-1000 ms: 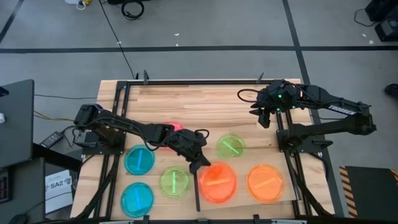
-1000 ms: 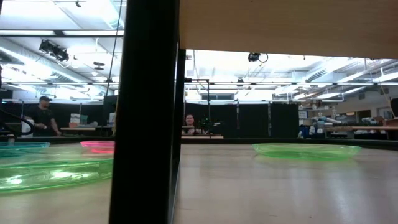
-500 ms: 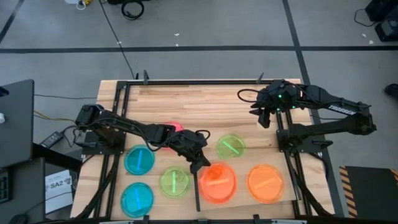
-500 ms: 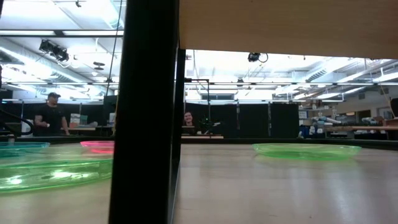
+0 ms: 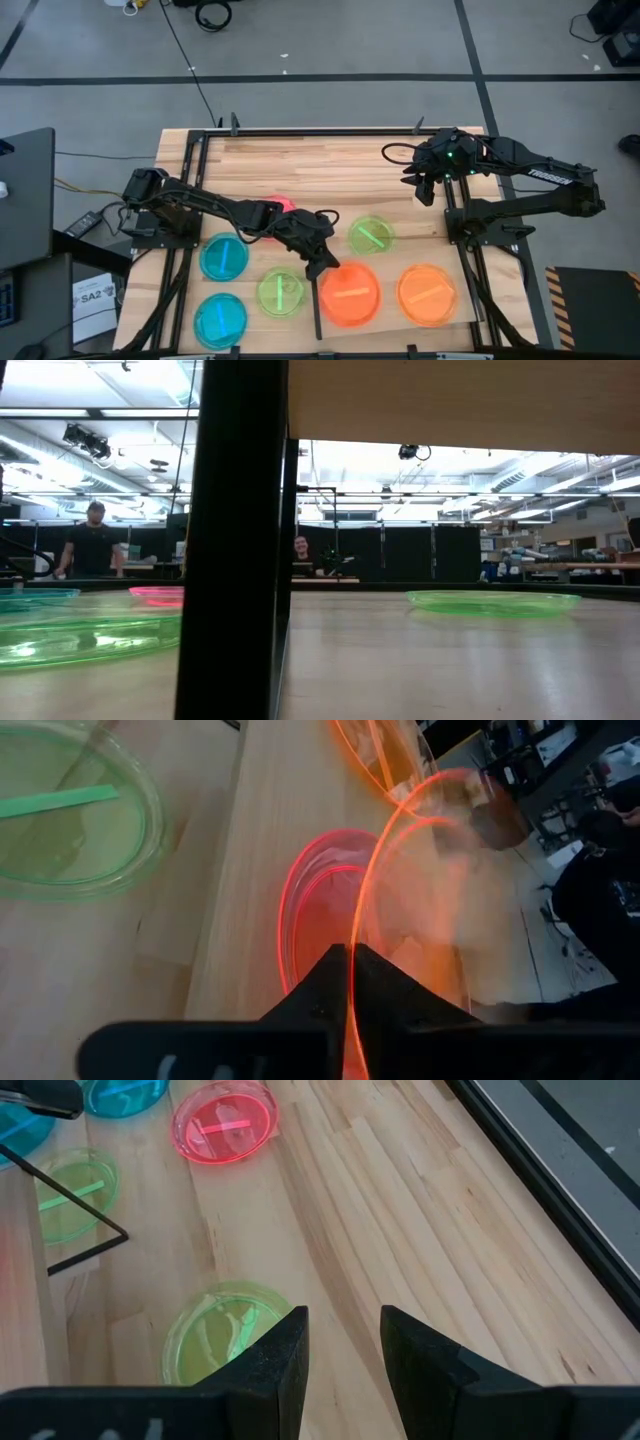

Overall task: Place and stack plates onto a shelf
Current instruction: Stack the orange plate on the pink plate on the shelf, then stack the pink plate on the orange plate on the shelf

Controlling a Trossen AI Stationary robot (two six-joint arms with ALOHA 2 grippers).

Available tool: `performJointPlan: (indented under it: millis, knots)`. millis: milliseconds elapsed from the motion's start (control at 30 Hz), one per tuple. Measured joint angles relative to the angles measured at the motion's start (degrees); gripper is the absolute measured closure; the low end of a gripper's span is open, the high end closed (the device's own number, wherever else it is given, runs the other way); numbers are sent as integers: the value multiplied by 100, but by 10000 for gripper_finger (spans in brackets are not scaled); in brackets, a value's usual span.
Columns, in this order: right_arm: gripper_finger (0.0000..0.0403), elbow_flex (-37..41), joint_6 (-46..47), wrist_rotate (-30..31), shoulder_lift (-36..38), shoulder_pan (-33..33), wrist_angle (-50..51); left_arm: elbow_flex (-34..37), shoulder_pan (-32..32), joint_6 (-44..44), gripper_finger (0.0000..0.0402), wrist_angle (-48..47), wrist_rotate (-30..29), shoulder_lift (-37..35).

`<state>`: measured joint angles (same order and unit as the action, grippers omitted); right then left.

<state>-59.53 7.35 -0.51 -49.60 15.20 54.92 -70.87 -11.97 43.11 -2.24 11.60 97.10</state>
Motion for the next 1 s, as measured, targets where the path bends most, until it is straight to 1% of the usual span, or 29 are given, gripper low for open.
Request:
performJointPlan:
  millis: [200, 733, 867, 1000]
  knots:
    - [270, 0, 0, 0, 0, -1, 0, 0, 0, 16, 336, 0, 1, 0]
    - [270, 0, 0, 0, 0, 0, 2, 0, 0, -16, 273, -2, 0, -2]
    - [270, 0, 0, 0, 0, -1, 0, 0, 0, -29, 261, -1, -87, -2]
    - [270, 0, 0, 0, 0, -2, 0, 0, 24, -181, 260, -2, -112, -2]
